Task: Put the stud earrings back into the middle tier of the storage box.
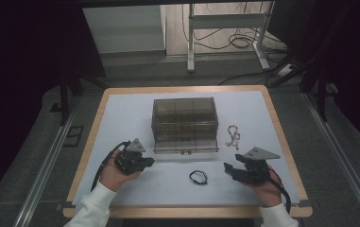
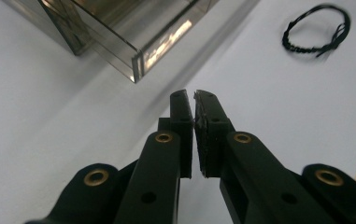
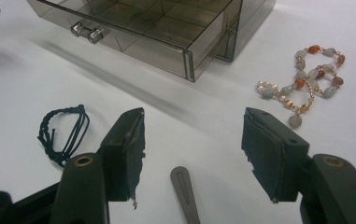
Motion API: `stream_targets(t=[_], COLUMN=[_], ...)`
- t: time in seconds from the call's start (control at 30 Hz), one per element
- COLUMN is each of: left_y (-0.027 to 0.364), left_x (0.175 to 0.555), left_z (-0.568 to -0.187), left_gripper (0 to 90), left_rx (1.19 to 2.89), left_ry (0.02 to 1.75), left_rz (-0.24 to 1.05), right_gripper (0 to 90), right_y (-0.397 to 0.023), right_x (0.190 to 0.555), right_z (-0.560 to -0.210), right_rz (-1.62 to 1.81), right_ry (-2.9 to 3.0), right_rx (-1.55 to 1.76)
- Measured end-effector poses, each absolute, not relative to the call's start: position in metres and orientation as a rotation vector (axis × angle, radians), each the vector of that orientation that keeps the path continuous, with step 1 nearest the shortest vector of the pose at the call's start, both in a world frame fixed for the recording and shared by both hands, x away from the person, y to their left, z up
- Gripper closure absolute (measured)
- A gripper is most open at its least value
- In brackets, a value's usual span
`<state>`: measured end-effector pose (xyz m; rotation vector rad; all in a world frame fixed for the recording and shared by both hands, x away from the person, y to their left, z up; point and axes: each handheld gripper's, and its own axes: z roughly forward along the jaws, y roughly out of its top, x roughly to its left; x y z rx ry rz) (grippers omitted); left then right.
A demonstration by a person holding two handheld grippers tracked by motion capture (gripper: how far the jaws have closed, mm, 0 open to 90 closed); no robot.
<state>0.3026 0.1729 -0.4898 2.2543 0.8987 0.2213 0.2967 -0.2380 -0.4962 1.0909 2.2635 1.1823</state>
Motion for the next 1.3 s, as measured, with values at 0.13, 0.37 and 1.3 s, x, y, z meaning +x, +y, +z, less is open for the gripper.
stream_targets(t=[0.13, 0.37, 1.3], left_y=[0.176, 0.179, 0.180], left_x=[0.302, 0.304, 0.317], left_z=[-0.485, -0.477, -0.459], left_gripper=[86.2, 86.2, 86.4], left_rx=[2.244, 2.227, 2.184], left_ry=[0.903, 0.901, 0.903], left_rz=[0.233, 0.242, 0.266], right_gripper=[39.8, 39.6, 39.0], right_y=[-0.238, -0.238, -0.238], right_x=[0.297, 0.297, 0.298], right_z=[-0.497, -0.497, -0.498], right_rz=[1.181, 1.183, 1.177], right_ry=[2.264, 2.263, 2.269], right_rx=[1.092, 1.094, 1.096])
